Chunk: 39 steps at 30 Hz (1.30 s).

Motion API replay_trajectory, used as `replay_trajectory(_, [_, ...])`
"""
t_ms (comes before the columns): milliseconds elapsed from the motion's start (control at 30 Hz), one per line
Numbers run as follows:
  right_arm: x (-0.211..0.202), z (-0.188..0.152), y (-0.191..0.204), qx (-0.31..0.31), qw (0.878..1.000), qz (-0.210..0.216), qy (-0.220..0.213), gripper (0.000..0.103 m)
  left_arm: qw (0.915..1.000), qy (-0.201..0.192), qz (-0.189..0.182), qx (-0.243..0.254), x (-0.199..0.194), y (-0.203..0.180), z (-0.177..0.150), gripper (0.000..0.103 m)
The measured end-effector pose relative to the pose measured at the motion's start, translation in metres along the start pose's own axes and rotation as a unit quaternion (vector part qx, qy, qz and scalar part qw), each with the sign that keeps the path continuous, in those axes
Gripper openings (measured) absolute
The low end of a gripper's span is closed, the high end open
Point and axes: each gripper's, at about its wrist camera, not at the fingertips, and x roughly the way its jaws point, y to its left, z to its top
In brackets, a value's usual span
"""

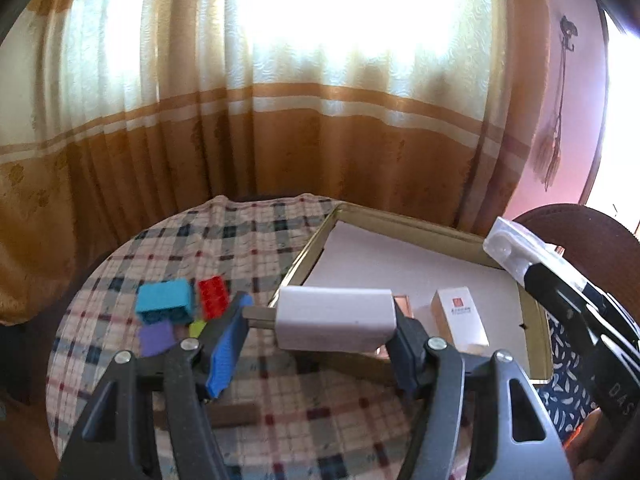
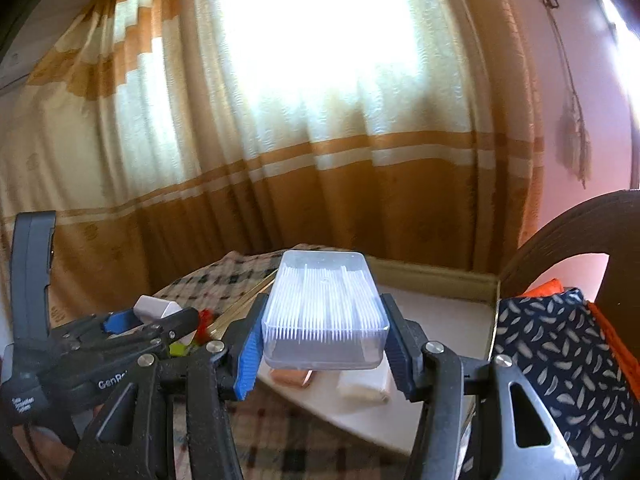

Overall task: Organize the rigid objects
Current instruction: 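Carry both items into the gold tray and open both tools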

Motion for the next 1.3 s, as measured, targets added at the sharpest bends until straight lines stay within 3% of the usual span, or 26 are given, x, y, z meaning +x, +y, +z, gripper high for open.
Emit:
replay_trajectory(467, [0.054, 0.002, -0.045, 0.045, 0.996, -0.073, 0.027, 0.056, 0.9986, 0.044, 0.016, 0.026, 0.066, -0.034, 0.017, 0.064])
replay_trajectory(1300, [0.081, -0.006, -0.036, 0.027, 0.994, -0.091, 0.055, 0.056, 0.9935, 0.102, 0.044, 0.022, 0.128, -0.036, 0.005, 0.064])
